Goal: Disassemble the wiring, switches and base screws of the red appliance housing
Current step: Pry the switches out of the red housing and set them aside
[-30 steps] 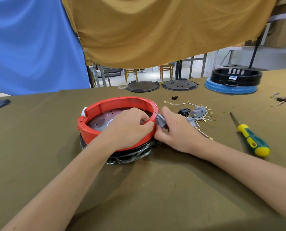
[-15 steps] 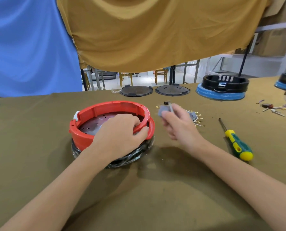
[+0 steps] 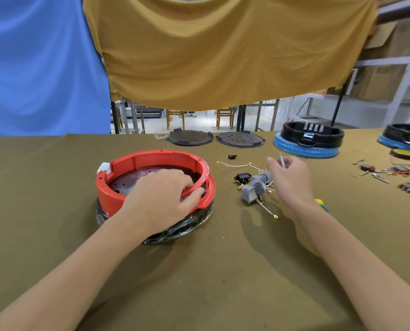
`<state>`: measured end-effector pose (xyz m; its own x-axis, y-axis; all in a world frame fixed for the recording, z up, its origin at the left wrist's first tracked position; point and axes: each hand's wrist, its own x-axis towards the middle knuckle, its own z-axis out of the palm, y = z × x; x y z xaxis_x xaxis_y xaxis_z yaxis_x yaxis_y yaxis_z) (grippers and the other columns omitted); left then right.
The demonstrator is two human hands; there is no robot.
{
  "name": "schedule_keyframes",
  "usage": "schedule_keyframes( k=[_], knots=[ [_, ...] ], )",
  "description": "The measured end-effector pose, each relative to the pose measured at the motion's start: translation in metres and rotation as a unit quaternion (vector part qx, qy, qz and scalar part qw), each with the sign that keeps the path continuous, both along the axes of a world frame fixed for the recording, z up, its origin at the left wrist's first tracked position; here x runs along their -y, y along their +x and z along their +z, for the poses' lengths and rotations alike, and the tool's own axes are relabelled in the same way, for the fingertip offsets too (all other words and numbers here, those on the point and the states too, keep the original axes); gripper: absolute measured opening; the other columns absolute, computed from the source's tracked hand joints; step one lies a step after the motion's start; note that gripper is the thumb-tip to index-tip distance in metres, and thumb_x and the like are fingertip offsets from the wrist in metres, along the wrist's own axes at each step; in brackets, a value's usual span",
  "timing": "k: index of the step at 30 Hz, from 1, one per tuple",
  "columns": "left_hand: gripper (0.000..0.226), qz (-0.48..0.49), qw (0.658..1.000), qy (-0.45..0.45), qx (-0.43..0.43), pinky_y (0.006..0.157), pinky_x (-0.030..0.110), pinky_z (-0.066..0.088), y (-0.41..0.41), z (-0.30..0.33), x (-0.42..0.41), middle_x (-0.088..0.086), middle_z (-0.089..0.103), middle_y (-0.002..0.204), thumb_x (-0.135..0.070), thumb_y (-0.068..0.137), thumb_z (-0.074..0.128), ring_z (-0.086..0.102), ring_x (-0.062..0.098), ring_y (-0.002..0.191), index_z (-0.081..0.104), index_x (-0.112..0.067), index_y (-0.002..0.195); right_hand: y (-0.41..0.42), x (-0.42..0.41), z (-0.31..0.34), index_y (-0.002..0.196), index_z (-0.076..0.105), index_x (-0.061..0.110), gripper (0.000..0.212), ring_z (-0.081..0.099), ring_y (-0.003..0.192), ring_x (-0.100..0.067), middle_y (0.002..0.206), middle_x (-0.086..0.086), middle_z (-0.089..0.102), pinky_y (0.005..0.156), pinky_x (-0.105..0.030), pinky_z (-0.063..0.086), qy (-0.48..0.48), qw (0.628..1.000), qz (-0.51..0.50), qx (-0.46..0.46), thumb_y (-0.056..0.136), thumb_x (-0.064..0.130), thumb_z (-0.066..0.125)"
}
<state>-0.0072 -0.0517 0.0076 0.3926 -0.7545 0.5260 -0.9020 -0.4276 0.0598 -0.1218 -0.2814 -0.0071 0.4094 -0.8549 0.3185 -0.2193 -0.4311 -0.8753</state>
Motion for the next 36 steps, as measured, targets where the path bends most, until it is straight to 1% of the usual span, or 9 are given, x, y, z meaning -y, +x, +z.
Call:
schedule_keyframes(
  k=[7,11,13,16,18,24,27,29,36],
  knots=[
    [0.047,0.020,0.992,-0.122,-0.035,0.048,0.029,0.026,0.001,0.007,-0.004,-0.004,0.047,0.051,-0.035,0.096,0.038,0.044,0.013,0.048,0.045,-0.016,0.054,0.004,-0.013,-0.001,0.101,0.062,0.013,0.025,0.045,0.066,-0.012,0.074,0.002,0.051,0.058,-0.029,0.037,0.004,0.995,0.087,0.052,0.105,0.031,0.044],
    [0.023,0.141,0.971,-0.162,-0.103,0.074,0.031,0.044,0.028,0.016,-0.015,0.002,0.061,0.100,-0.029,0.091,0.052,0.055,0.021,0.094,0.067,-0.018,0.103,0.003,-0.019,-0.001,0.092,0.060,0.014,0.028,0.040,0.059,-0.011,0.070,-0.001,0.047,0.053,-0.029,0.033,0.009,0.989,0.144,0.045,0.106,0.032,0.043],
    [0.038,0.240,0.948,-0.140,-0.158,0.095,0.044,0.042,0.044,0.018,-0.023,0.010,0.052,0.121,-0.032,0.088,0.056,0.046,0.030,0.117,0.059,-0.020,0.124,0.004,-0.022,-0.002,0.091,0.063,0.013,0.027,0.038,0.054,-0.011,0.069,-0.001,0.047,0.051,-0.029,0.031,0.033,0.983,0.174,0.051,0.105,0.026,0.045],
    [0.055,0.323,0.899,-0.097,-0.281,0.104,0.047,0.035,0.062,0.016,-0.034,0.016,0.038,0.136,-0.034,0.087,0.057,0.036,0.036,0.129,0.043,-0.020,0.138,0.004,-0.029,-0.004,0.099,0.066,0.011,0.019,0.039,0.053,-0.010,0.072,-0.001,0.049,0.047,-0.025,0.032,0.074,0.973,0.216,0.041,0.103,0.018,0.049],
    [0.053,0.315,0.876,-0.091,-0.354,0.104,0.046,0.040,0.072,0.012,-0.037,0.019,0.043,0.133,-0.024,0.087,0.055,0.043,0.040,0.124,0.042,-0.017,0.137,0.003,-0.032,-0.005,0.103,0.067,0.010,0.015,0.041,0.052,-0.010,0.073,-0.005,0.048,0.045,-0.023,0.034,0.090,0.964,0.246,0.035,0.102,0.012,0.051],
    [0.055,0.226,0.879,-0.194,-0.373,0.089,0.047,0.054,0.088,0.008,-0.041,0.011,0.064,0.120,0.009,0.081,0.041,0.062,0.032,0.104,0.057,-0.015,0.129,0.000,-0.035,-0.006,0.104,0.070,0.015,0.011,0.061,0.062,-0.015,0.084,-0.022,0.064,0.055,-0.024,0.055,0.075,0.964,0.251,0.040,0.097,0.013,0.062],
    [0.056,0.145,0.849,-0.241,-0.448,0.070,0.039,0.059,0.091,0.005,-0.042,0.008,0.068,0.110,0.019,0.080,0.039,0.066,0.019,0.095,0.061,-0.017,0.117,0.001,-0.035,-0.010,0.106,0.068,0.019,0.013,0.064,0.067,-0.020,0.086,-0.023,0.067,0.062,-0.034,0.060,-0.005,0.974,0.226,-0.005,0.093,0.014,0.068],
    [0.056,0.099,0.839,-0.252,-0.473,0.073,0.036,0.059,0.090,0.005,-0.045,0.005,0.070,0.108,0.022,0.079,0.041,0.067,0.020,0.104,0.063,-0.018,0.112,0.003,-0.034,-0.015,0.115,0.067,0.019,0.024,0.067,0.073,-0.023,0.080,-0.014,0.069,0.075,-0.044,0.059,-0.077,0.975,0.201,-0.060,0.091,0.017,0.072],
    [0.056,0.043,0.804,-0.303,-0.510,0.076,0.033,0.057,0.089,0.004,-0.045,0.007,0.072,0.112,0.027,0.077,0.044,0.067,0.023,0.105,0.068,-0.010,0.112,0.004,-0.031,-0.019,0.118,0.066,0.019,0.027,0.062,0.068,-0.001,0.071,0.005,0.068,0.063,-0.015,0.043,-0.175,0.964,0.162,-0.114,0.092,0.024,0.070]
  ],
)
